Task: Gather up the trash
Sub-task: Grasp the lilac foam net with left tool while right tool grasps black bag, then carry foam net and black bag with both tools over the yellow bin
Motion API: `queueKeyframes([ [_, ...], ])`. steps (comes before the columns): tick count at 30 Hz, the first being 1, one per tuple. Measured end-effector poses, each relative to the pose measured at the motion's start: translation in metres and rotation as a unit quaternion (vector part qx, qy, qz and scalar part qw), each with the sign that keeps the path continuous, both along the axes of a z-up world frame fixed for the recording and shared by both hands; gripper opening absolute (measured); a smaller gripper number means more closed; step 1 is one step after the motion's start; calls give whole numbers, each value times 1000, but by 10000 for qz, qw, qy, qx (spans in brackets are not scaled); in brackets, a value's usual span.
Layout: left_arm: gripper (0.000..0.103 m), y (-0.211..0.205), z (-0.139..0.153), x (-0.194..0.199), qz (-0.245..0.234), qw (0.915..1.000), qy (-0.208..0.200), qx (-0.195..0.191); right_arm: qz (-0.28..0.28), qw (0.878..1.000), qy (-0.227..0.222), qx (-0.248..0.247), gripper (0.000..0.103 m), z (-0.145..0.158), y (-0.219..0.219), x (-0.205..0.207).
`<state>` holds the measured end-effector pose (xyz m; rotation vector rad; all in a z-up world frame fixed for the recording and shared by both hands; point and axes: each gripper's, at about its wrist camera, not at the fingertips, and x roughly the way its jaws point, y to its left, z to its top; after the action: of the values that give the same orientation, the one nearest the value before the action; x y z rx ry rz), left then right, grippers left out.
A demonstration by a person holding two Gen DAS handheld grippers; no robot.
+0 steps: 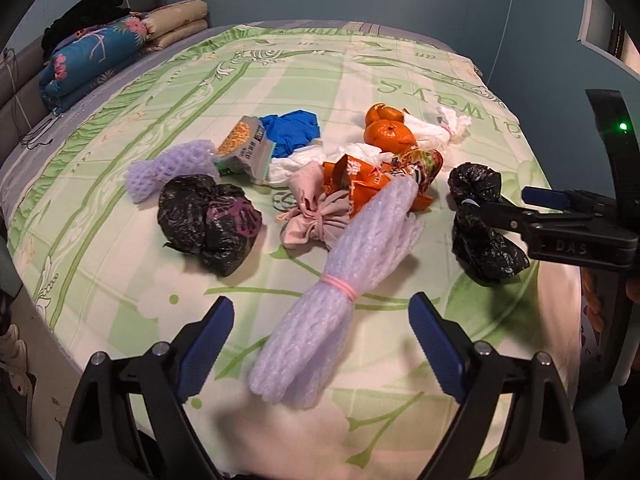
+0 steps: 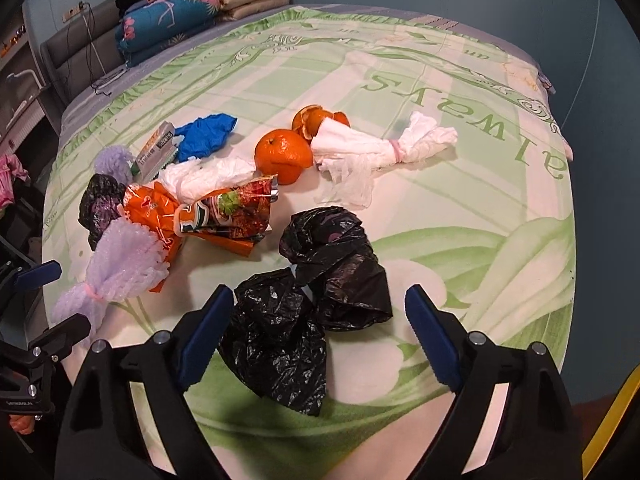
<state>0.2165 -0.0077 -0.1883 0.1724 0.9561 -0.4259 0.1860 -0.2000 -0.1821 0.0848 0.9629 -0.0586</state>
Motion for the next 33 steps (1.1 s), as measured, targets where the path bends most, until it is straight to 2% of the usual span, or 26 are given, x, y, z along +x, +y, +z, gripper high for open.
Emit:
queueKeyframes([
  [3, 72, -3, -5, 4, -38, 9999, 95, -80, 9, 9999, 137, -13, 80, -8, 2, 7],
  [5, 58, -4, -9, 6, -44, 9998, 166, -138, 27, 9998, 216, -32, 79, -12, 4, 11],
  [8, 45, -9, -16, 8, -65, 9997, 200, -81, -28, 9996, 290, 49, 77, -17, 2, 14],
  [11, 37, -11, -17, 8, -91, 9997, 189, -95, -77, 9992, 346, 164, 70, -20, 0, 17],
  [14, 30, -10, -16, 6, -130, 9996, 169, -202, -94, 9988, 375, 302, 57, -22, 0, 17],
  [22, 22, -11, -7, -7, -321, 9988, 35, -370, -25, 9986, 213, 485, 26, -10, 4, 6],
  [33, 21, 3, 24, -26, -340, 9947, -111, -963, -3, 9963, -20, 861, 23, 31, -11, -45],
])
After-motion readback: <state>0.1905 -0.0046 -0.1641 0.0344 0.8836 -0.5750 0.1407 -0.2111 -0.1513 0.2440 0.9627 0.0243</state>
